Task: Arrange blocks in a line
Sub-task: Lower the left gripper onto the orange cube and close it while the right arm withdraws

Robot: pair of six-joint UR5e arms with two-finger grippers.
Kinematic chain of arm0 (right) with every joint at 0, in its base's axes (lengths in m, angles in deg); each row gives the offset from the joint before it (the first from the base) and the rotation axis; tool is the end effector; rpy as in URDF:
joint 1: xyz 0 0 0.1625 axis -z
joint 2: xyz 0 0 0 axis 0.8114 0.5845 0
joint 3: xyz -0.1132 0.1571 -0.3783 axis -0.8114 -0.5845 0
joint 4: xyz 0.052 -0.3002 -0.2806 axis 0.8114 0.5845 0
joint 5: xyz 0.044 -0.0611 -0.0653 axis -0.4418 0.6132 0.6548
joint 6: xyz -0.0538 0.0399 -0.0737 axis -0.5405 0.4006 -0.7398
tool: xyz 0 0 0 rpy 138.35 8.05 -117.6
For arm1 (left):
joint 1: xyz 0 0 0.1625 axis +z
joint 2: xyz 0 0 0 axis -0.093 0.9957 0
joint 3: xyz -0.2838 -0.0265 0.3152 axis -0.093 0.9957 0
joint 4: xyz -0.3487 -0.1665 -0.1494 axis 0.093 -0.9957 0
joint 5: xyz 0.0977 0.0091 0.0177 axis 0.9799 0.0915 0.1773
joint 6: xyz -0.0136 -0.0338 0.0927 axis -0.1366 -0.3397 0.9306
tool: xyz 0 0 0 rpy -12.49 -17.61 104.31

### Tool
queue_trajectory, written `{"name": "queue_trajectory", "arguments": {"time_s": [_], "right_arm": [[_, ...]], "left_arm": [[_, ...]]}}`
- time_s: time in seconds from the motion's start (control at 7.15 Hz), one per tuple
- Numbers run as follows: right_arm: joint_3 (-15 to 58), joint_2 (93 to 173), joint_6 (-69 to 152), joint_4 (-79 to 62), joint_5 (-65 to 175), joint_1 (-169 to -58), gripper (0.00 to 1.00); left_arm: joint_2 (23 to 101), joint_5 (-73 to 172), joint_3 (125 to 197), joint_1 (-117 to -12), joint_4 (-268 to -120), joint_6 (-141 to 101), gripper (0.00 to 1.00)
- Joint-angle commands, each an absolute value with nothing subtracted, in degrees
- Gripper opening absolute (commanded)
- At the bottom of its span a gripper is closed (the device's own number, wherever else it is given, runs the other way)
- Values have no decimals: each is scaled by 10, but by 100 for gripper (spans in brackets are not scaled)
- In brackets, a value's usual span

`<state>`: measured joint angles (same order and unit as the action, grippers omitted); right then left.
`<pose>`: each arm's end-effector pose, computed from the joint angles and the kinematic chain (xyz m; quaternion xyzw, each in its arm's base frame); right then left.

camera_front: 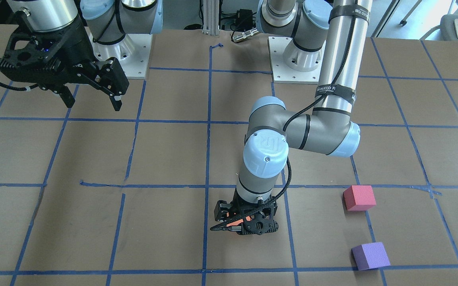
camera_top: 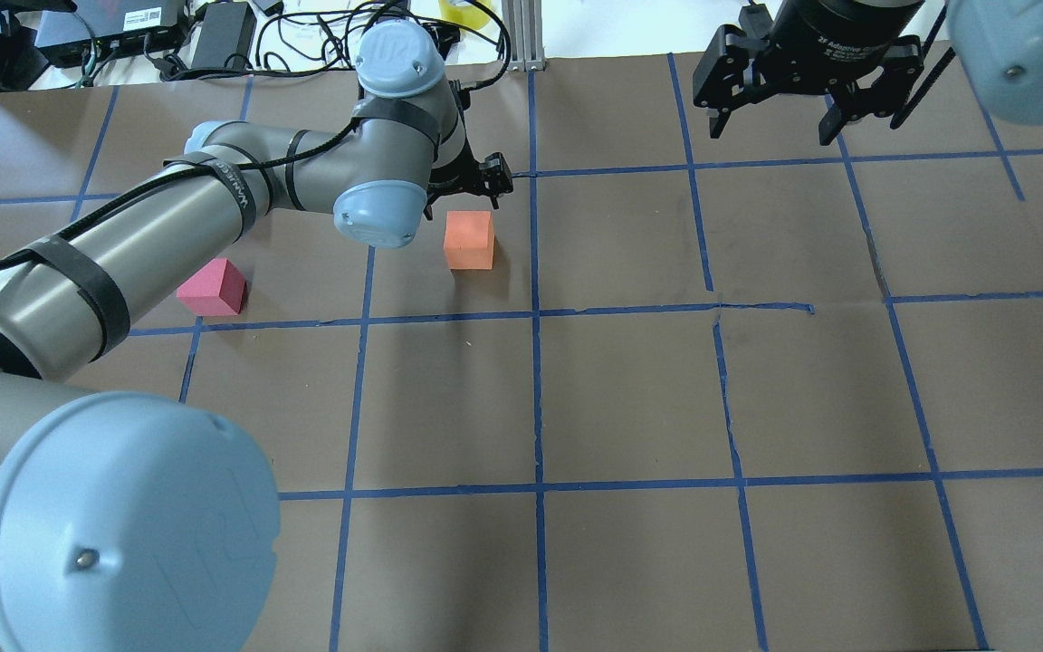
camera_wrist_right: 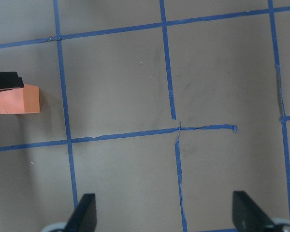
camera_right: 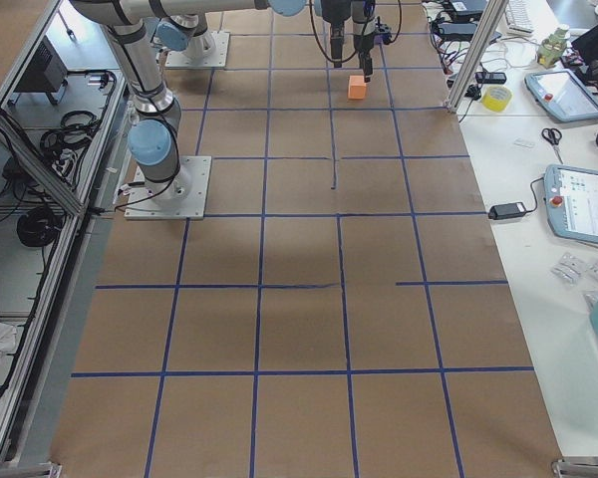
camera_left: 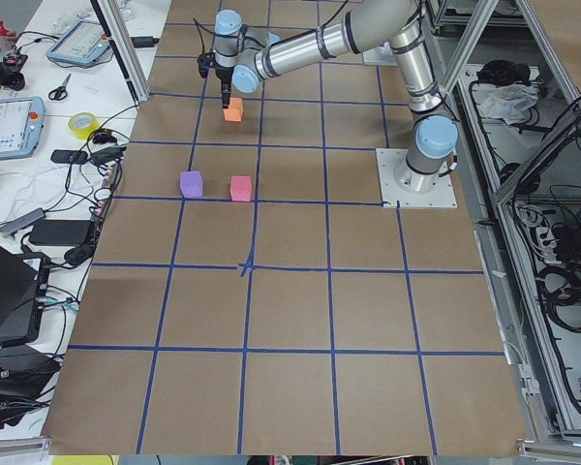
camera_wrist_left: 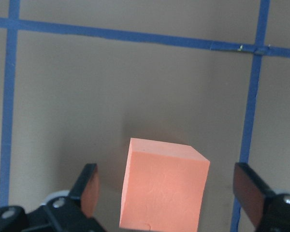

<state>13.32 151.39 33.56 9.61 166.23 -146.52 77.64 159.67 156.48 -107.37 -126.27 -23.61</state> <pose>0.1573 -0.5100 0.5295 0.0508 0.9957 -0.0730 0.0240 -0.2778 -0.6521 0.2210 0.0534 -0.9948 0.0796 0.0336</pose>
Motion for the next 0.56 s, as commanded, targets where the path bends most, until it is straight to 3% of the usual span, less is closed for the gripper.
{"name": "queue_trajectory", "arguments": {"time_s": [0.0,0.14,0.28,0.42], "right_arm": [[136,1514,336,96,1660,-1465,100],[136,1514,337,96,1659,-1465,100],[136,1514,337,96,1659,-1465,100],[136,1514,337,96,1658,-1465,100]], "left_arm": [[802,1589,1572,-1080,-1241,-236,100],[807,1593,1574,-1084,-1243,-228,79],[809,1595,1573,-1084,-1245,-197,46],[802,1613,1572,-1084,-1245,-187,22]]}}
